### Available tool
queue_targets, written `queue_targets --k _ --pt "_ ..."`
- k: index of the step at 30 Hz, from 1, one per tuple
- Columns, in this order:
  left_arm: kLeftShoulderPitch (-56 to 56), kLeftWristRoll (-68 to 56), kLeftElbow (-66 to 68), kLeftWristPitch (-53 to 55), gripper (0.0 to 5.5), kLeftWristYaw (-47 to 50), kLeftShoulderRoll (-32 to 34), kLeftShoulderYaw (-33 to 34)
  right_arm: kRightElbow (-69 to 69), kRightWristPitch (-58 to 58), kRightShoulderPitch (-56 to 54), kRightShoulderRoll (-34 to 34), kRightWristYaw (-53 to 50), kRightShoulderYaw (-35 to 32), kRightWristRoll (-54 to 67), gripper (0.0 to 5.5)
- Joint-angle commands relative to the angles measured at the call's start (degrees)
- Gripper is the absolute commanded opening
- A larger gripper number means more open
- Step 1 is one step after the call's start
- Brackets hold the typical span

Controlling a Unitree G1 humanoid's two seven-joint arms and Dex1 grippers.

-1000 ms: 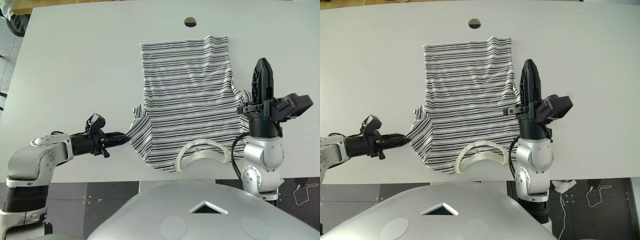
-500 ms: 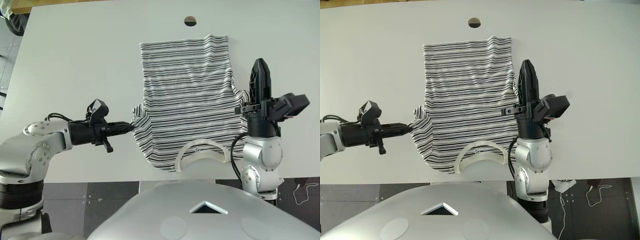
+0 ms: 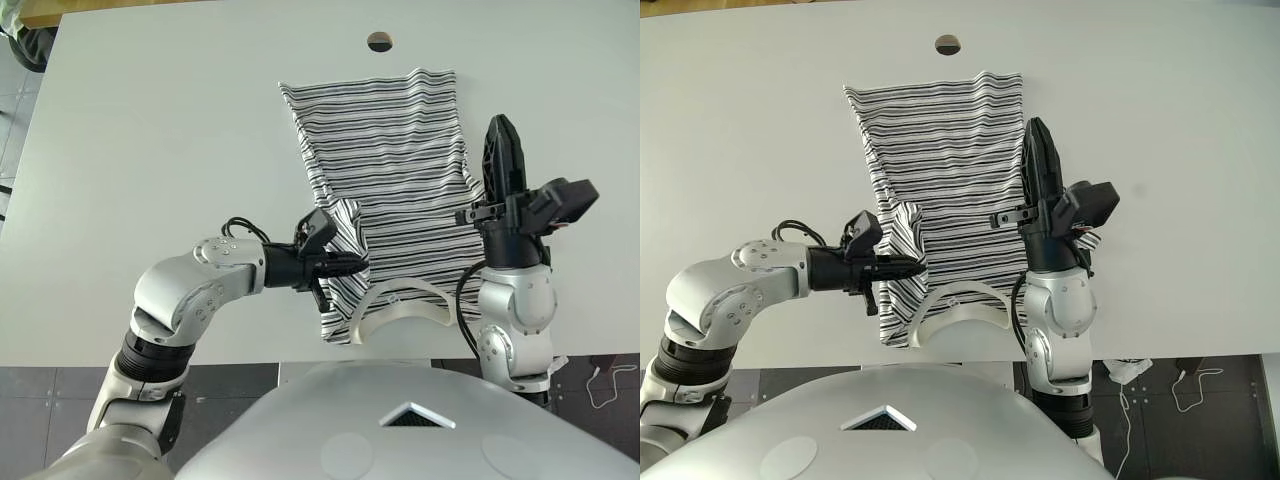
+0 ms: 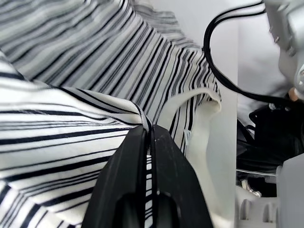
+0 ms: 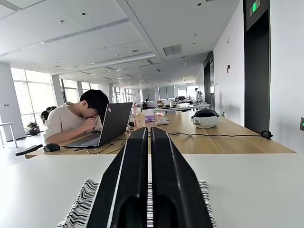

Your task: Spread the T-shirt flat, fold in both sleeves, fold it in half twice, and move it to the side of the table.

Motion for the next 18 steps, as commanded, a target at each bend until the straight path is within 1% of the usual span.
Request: queue_targets --k 1,3,4,6,7,8,10,13,16,18 --pt "1.07 5.51 2.19 -1.95 0.5 2.0 2.19 -4.42 -3.44 7.22 1.64 -1.96 -2.01 -2.78 -0.38 0.49" --pt "2.29 6.58 1.8 -2.88 0.79 2.08 2.82 -5.06 -7.06 13.9 3.46 -5.5 -3.02 -7.6 -1.08 0.84" --pt "3.29 6.53 1.31 -3.2 0.99 2.33 2.97 -4.57 -7.67 18.08 4.76 -8.56 -2.52 -11.71 -0.11 1.08" --pt "5.25 5.85 0.22 -3.62 1.23 3.17 2.62 -2.85 -7.23 25.26 7.81 -13.82 -0.65 -19.0 2.19 1.38" --pt "6.18 5.17 -0.59 -3.8 1.38 3.63 2.11 -1.68 -6.55 28.25 9.65 -15.91 0.66 -22.0 3.34 1.54" --pt "7.19 4.12 -1.72 -3.96 1.41 3.99 1.44 -0.24 -5.99 30.7 11.74 -17.57 2.1 -24.18 4.25 1.76" --pt "9.02 1.36 -4.44 -4.16 1.41 4.33 0.4 3.4 -5.01 34.44 16.17 -19.85 5.03 -26.38 5.28 2.1" --pt "10.51 -1.12 -7.23 -3.82 1.41 4.84 -0.03 6.73 -3.16 37.76 18.17 -20.97 7.78 -27.65 6.99 2.1" --pt "11.52 -3.67 -9.39 -3.29 1.41 5.85 -0.95 9.18 0.92 40.71 14.72 -21.5 10.15 -28.43 9.9 2.1" --pt "11.85 -4.21 -9.81 -3.46 1.41 6.62 -1.61 9.22 4.3 42.16 11.41 -21.73 11.81 -28.18 11.56 2.1"
